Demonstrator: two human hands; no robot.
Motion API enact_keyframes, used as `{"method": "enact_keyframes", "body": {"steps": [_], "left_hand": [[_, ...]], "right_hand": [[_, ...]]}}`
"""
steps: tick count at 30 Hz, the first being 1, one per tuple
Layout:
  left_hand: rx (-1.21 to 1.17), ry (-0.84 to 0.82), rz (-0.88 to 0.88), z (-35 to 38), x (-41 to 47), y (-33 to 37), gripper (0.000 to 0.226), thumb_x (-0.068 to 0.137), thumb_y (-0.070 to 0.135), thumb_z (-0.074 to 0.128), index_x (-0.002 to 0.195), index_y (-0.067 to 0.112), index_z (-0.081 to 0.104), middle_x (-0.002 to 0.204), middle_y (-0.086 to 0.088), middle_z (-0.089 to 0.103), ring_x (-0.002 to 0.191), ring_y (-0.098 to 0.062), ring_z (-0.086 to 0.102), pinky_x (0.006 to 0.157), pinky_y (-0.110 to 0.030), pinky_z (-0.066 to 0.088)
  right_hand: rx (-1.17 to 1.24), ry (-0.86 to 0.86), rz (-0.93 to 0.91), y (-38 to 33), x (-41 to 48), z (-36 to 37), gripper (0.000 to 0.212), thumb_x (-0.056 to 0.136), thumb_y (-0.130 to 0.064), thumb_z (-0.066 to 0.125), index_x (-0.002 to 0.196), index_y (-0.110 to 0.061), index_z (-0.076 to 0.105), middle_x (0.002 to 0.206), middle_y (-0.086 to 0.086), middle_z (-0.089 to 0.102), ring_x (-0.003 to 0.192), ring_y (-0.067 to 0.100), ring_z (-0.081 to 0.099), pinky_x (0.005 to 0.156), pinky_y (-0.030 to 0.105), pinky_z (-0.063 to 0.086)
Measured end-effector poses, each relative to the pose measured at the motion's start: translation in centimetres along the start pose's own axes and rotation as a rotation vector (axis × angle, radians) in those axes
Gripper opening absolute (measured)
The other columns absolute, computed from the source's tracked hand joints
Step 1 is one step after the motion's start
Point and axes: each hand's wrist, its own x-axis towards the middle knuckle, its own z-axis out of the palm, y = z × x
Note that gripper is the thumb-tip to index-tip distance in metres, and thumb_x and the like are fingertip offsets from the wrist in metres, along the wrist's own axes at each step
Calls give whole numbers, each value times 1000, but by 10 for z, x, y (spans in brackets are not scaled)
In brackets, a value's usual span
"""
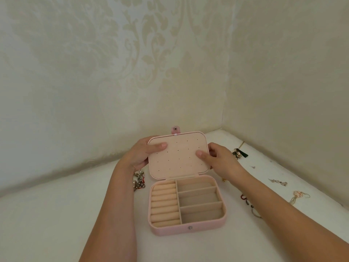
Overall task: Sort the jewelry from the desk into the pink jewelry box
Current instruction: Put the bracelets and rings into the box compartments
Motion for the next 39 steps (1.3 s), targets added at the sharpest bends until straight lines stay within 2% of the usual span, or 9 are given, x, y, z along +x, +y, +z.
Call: {"method": "enact_keyframes", "body": {"steps": [4,6,8,14,19,23,27,35,39], "left_hand": [[176,-36,-146,-4,-10,-2,53,62,30,76,112,13,65,100,-8,71,84,-17,67,66,-24,55],[351,-10,-183,-1,-20,-3,46,66,37,76,104,13,66,98,-8,70,80,-15,66,60,-21,52],[544,44,-168,3,-28,-3,31,78,34,74,97,10,67,93,-7,69,73,-12,64,55,-17,48],[759,179,-53,0,-42,10,15,83,32,70,91,20,74,76,5,69,68,-10,63,69,-27,51],[744,431,-72,-28,-58,4,8,87,17,65,84,13,70,84,-8,71,77,-25,67,78,-40,54],[874,567,-45,-39,-88,-6,4,82,12,69,80,16,70,81,2,67,80,-15,61,70,-25,46],[898,573,0,-36,-119,-19,11,73,22,79,71,23,69,80,8,67,79,-8,60,64,-18,38],[1066,487,15,-30,-141,-44,20,82,27,71,101,28,66,100,3,55,92,-13,53,78,-25,37],[1148,478,34,-32,-136,-46,10,85,31,67,83,34,58,95,4,48,94,-15,49,76,-25,35]], "right_hand": [[-144,-19,18,1,-7,4,31,92,-40,55,70,-18,49,66,-4,51,59,10,48,53,25,36],[-213,-16,0,-2,-13,3,25,92,-36,55,104,-15,60,90,1,64,78,14,61,68,28,46],[-387,26,-75,-12,-24,2,48,93,-30,55,134,-10,44,123,8,59,110,23,56,90,33,43],[-577,-191,-404,-16,-63,34,52,99,-38,38,147,-18,28,157,3,18,144,17,14,115,28,13],[-654,-249,-383,-8,-66,40,51,101,-41,30,146,-18,30,157,5,19,144,20,12,115,30,7],[-668,-249,-392,-8,-66,40,51,101,-41,28,146,-18,30,156,5,21,144,20,15,116,32,8],[-659,-231,-403,-9,-68,39,50,101,-41,29,146,-19,31,155,4,24,142,18,18,115,30,11],[-611,-236,-380,-7,-68,38,48,101,-39,32,145,-19,34,155,3,25,142,18,19,113,29,15],[-572,-260,-381,-2,-63,32,46,101,-35,35,144,-20,36,154,0,28,142,14,21,113,25,15]]}}
